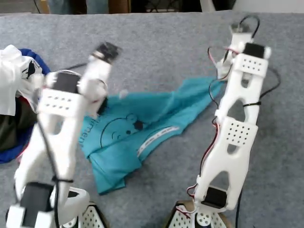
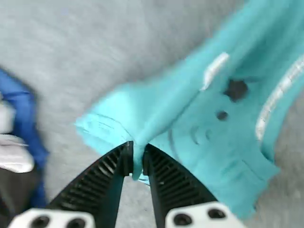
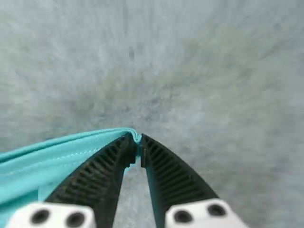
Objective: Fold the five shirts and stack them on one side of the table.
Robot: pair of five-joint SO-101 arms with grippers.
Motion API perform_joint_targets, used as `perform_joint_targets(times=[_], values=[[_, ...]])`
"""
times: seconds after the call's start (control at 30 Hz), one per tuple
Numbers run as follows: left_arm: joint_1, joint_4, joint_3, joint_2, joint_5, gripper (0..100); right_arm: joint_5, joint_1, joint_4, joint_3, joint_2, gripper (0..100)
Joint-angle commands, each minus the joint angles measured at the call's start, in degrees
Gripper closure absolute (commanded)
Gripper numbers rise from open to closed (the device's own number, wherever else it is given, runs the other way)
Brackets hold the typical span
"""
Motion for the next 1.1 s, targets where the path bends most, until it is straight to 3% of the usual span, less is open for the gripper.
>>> perform_joint_targets(times=[0.0, 0.4, 0.67, 0.8, 1.07], values=[[-3.56, 0.53, -7.43, -5.89, 0.53, 97, 0.97, 0.35, 3.08, -13.67, -7.69, 98.5], [-13.58, 15.38, -37.85, -7.91, 0.44, 97, 1.05, -3.43, 2.55, -20.26, -32.22, 98.5], [-32.84, 15.56, -53.67, -8.0, 0.0, 97, 0.97, -4.04, -5.98, -19.65, -48.31, 98.5], [-38.29, 15.56, -58.24, -9.58, -1.58, 97, 1.05, -3.87, -9.41, -19.65, -54.02, 98.5], [-37.85, 15.56, -52.79, -22.68, -4.92, 97, 8.0, -3.87, -3.52, -14.64, -63.96, 98.5]])
